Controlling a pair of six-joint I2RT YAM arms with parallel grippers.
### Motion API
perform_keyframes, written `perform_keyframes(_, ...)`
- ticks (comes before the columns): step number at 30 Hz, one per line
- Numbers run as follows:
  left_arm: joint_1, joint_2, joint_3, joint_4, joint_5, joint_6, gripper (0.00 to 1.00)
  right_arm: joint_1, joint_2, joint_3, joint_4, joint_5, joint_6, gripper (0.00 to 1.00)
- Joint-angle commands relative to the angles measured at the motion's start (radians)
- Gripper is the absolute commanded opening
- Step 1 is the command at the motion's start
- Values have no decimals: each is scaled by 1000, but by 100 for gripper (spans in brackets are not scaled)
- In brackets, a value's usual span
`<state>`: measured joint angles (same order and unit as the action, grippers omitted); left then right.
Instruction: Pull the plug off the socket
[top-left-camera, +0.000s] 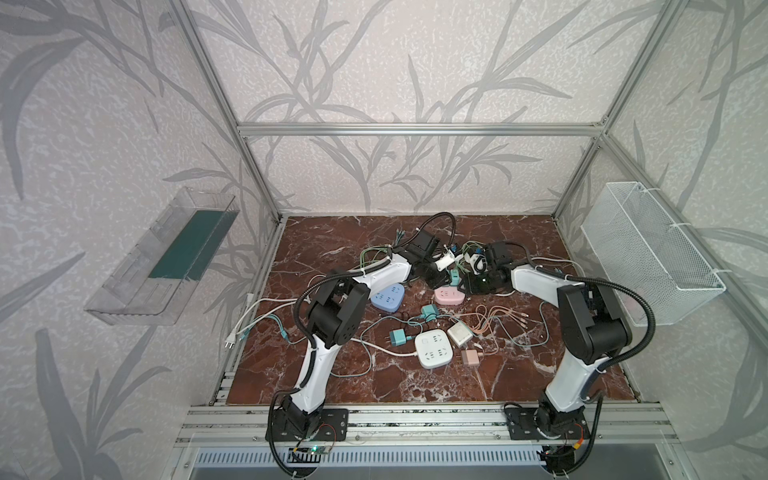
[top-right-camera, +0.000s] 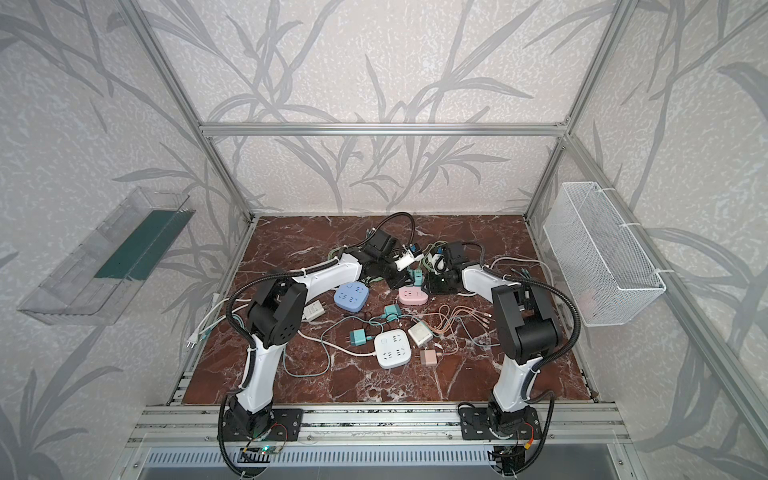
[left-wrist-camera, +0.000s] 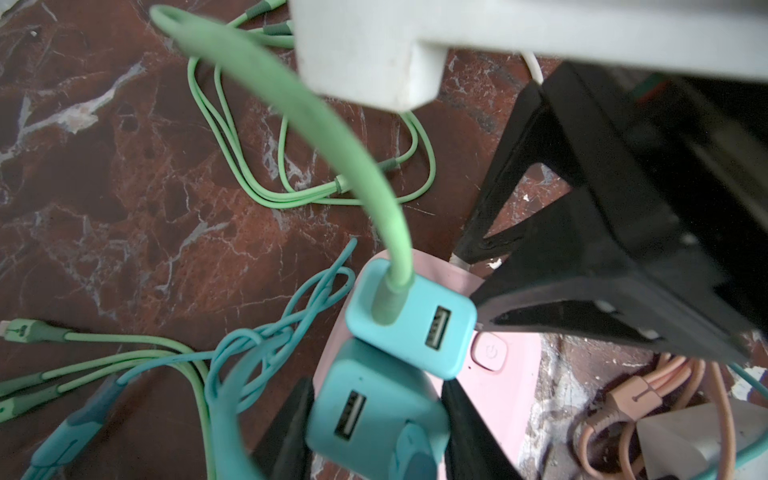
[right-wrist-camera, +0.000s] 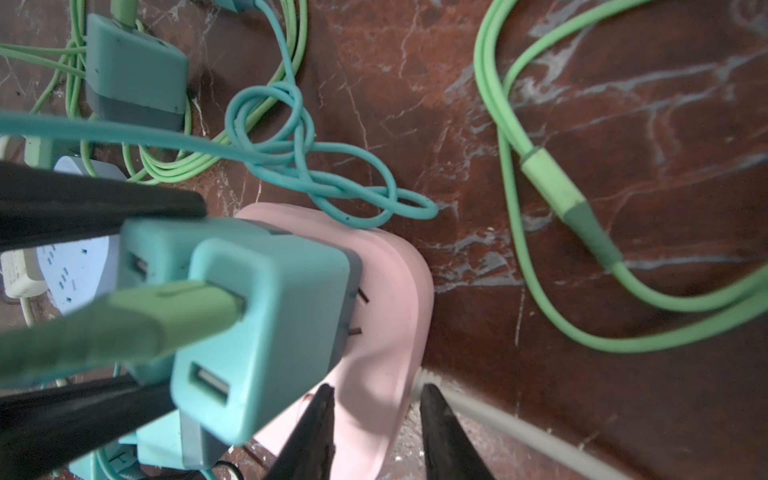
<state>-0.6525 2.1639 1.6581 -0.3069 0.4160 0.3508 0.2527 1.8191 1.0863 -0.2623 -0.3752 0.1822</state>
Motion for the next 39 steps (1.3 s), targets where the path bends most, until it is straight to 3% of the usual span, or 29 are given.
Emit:
perform_keyframes(1,-19,7,43,-29,97,-15,29,-1,29,7,-43,42,-14,36)
perform_keyframes(10,-21,16,85,-79,124,2,29,6,32,27,-103,102,-23,36)
perform_keyframes(21,-52,45,103,-113,53,45,29,30,49,90,-160,177,-66,36)
perform_keyframes(32,-40,20,116,-41,206,-46,29,34,72,112,-196,167,-86,39)
perform_keyframes(39,-45,22,121,-68,124,5,29,50,78,123,-211,176,-99,39)
